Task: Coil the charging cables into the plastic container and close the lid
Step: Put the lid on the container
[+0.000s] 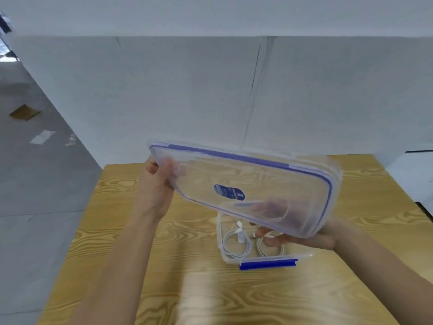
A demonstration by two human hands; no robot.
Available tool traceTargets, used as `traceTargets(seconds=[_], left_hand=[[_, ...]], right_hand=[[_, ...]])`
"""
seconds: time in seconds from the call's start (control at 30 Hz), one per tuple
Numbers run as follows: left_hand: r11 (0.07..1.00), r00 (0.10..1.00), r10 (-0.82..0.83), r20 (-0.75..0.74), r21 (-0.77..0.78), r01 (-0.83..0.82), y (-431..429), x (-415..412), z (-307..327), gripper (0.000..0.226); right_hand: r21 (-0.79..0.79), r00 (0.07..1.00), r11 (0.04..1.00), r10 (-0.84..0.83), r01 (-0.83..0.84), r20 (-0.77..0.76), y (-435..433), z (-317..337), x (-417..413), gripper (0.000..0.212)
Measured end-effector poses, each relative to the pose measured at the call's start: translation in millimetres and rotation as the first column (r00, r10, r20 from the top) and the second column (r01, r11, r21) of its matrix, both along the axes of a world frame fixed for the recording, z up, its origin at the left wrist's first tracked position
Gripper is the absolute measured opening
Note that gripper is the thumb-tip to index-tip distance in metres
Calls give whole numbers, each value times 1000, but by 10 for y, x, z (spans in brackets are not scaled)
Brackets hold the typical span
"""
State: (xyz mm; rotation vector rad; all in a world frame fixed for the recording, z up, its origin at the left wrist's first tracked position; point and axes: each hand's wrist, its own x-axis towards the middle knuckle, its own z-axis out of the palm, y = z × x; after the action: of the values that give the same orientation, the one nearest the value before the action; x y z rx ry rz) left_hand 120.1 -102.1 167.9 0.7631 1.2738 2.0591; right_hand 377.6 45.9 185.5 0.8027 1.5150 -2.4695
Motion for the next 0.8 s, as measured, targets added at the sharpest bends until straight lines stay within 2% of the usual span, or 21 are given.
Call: traceTargets(seconds=[0.07,0.1,0.17,0.2,0.23,0.3,0.37,0.47,0.53,0.6,0.7,0.8], left_hand=[[999,1000,28,7,-17,-28,87,52,15,49],[998,999,42,30,-42,-41,123,85,17,49],[987,993,90,74,-140,-79,198,169,0,49],[977,990,109,91,-193,-90,240,215,-28,44],[963,986,128,103,-250,-99,289,268,-64,39],[921,979,157,130,-376,-98,387,389,-150,33],[880,968,161,190,-471,-54,486,512,-260,26],[836,968,127,216,-548,13,601,697,-400,21],[802,985,130,112,-596,-38,656,797,-522,24],[744,993,94,-64,-659,-113,689,929,-650,29],[672,949,10,-315,-701,-239,689,1122,-815,32],[610,925,-41,-377,-743,-276,656,1193,-1065,40]], right_hand=[[-15,989,992,-124,123,-76,111,54,111,72],[-46,965,974,-227,223,-132,179,59,161,70],[-86,858,897,-440,434,-264,296,92,256,54],[-52,808,858,-500,511,-311,345,107,293,54],[28,782,827,-519,561,-345,380,122,321,52],[294,792,744,-500,600,-350,431,90,348,36],[566,824,603,-466,562,-321,450,-25,385,38],[709,826,467,-476,529,-302,512,-301,476,37],[751,833,450,-502,483,-235,575,-488,514,38],[763,831,465,-531,449,-166,632,-665,556,42],[773,841,477,-525,417,-129,717,-948,594,34],[776,870,508,-482,375,-105,825,-1238,601,18]])
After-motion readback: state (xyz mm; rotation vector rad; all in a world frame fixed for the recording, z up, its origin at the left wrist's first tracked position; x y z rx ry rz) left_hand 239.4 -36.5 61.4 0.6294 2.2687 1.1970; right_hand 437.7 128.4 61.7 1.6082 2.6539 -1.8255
